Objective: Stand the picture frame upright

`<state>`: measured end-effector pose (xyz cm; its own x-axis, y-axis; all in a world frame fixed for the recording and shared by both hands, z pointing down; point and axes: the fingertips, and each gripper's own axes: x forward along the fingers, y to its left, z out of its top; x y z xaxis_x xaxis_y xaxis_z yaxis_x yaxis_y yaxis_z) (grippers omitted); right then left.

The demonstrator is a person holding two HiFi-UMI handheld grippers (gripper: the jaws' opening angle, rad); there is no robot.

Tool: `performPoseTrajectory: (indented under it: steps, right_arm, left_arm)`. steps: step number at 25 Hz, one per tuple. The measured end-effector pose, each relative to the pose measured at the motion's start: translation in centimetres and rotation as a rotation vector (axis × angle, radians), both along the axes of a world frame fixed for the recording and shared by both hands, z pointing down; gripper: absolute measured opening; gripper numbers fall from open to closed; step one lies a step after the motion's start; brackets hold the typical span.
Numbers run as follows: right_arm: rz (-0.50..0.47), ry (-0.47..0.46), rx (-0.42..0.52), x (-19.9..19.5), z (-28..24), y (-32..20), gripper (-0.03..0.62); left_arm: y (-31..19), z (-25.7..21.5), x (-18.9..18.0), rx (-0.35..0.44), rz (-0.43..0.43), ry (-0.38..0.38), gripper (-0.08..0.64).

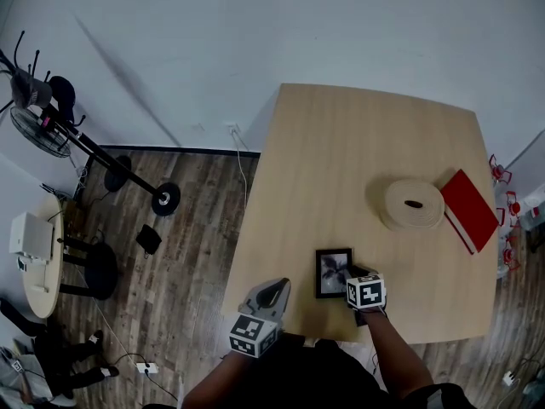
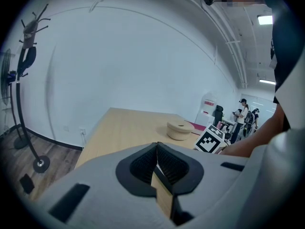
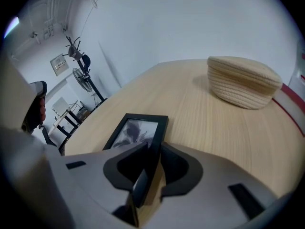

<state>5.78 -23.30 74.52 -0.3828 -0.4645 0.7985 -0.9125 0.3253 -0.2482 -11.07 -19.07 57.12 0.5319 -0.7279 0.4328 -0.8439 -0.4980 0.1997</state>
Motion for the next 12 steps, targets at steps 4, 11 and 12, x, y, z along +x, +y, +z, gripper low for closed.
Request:
performPoseTrajectory:
  steps: [4,11,12]
  right_arm:
    - [0.007,0.008,-0.013,0.0,0.06,0.01,0.086]
    - [0.02,-0.021,-0.027,0.08,0.18,0.01,0.083]
    - [0.026,-0.025,-0.03,0.05,0.17,0.02,0.079]
  left_arm:
    - [-0.09,-0.02,0.06,-0.002,0.003,0.002,0.005]
    - [-0.55,0.06,-0.17,0.0,-0.001,0.006,0.005]
    - [-0.58,0.13,-0.23,0.001,-0.001,0.005,0.005]
